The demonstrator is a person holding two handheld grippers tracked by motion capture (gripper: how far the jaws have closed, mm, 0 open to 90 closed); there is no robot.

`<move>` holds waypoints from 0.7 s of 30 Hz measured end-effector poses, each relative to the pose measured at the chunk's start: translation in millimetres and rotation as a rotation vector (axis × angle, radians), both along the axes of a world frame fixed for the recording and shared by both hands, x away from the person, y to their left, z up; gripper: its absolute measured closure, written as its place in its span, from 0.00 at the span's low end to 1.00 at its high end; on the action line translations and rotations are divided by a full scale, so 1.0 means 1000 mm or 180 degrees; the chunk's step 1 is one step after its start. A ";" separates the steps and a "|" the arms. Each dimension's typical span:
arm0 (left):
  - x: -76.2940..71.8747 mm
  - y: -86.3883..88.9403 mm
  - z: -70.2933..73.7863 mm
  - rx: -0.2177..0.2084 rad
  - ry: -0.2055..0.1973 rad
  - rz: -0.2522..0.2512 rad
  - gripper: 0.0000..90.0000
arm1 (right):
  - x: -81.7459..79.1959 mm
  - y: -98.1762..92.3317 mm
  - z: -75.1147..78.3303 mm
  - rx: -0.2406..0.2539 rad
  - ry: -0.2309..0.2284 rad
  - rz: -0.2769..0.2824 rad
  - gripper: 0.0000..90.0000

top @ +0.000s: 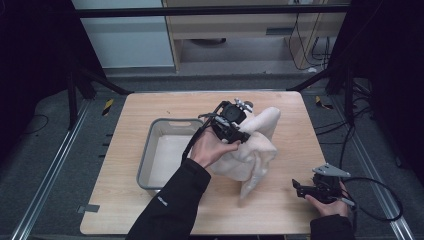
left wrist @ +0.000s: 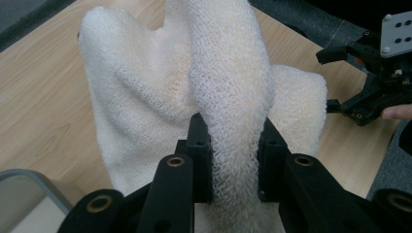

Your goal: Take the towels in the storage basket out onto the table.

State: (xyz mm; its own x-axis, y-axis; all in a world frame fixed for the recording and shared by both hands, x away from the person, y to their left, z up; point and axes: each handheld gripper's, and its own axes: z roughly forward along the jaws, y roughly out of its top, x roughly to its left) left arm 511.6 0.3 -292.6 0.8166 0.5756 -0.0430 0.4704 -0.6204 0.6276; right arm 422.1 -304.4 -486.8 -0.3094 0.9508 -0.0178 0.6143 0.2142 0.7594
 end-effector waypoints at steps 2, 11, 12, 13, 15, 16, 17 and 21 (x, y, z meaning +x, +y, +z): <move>0.001 -0.001 -0.006 -0.0017 0.0020 -0.0001 0.81 | 0.000 0.000 0.000 -0.0005 -0.0003 0.0004 0.09; 0.003 -0.009 -0.041 -0.0024 0.0055 -0.0028 0.78 | 0.001 0.000 -0.002 -0.0013 0.0021 -0.0011 0.09; 0.003 -0.010 -0.045 -0.0005 0.0058 -0.0025 0.78 | 0.001 -0.001 -0.002 -0.0032 0.0016 0.0001 0.09; 0.004 -0.011 -0.048 0.0023 0.0070 -0.0028 0.78 | 0.001 -0.001 -0.002 -0.0032 0.0016 0.0001 0.09; 0.004 -0.013 -0.055 0.0048 0.0091 -0.0026 0.77 | 0.001 -0.001 -0.002 -0.0038 0.0018 0.0007 0.09; 0.004 -0.014 -0.058 0.0060 0.0098 -0.0023 0.77 | 0.001 -0.001 -0.002 -0.0040 0.0019 0.0007 0.09; 0.004 -0.015 -0.062 0.0079 0.0103 -0.0012 0.76 | 0.001 -0.001 -0.002 -0.0037 0.0029 0.0008 0.09; 0.003 -0.018 -0.076 0.0062 0.0097 0.0000 0.72 | 0.001 -0.001 -0.002 -0.0021 0.0048 0.0001 0.09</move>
